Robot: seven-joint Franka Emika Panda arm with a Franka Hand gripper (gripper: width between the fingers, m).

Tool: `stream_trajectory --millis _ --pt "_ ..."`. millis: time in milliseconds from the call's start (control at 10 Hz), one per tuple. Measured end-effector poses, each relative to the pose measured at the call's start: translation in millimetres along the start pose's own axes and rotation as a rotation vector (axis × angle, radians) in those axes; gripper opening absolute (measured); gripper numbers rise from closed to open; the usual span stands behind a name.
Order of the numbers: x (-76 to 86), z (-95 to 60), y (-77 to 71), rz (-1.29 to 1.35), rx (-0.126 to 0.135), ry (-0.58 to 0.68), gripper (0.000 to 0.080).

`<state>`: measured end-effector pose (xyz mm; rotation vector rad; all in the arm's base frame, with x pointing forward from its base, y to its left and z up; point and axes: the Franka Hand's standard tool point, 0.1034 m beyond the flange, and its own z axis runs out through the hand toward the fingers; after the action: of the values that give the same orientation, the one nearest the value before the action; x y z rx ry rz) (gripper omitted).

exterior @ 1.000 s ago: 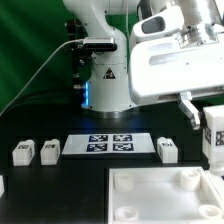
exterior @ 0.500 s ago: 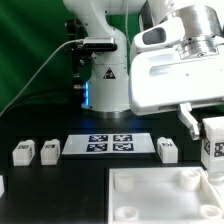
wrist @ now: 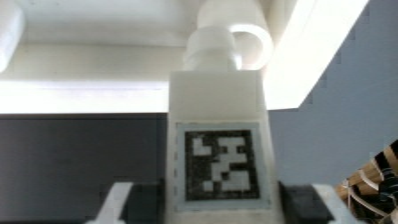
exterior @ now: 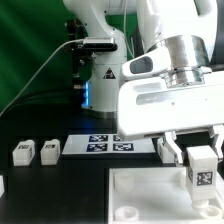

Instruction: Assemble one leg

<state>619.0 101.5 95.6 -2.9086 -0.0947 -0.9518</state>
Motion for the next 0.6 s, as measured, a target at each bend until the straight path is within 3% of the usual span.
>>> stream_trajectory --millis 300,600 --pt "-1.4 0.2 -8.6 -0.006 0.010 -0.008 0.0292" --pt "-5.1 10.7 -9.9 -0.004 0.013 -0.018 0.0292"
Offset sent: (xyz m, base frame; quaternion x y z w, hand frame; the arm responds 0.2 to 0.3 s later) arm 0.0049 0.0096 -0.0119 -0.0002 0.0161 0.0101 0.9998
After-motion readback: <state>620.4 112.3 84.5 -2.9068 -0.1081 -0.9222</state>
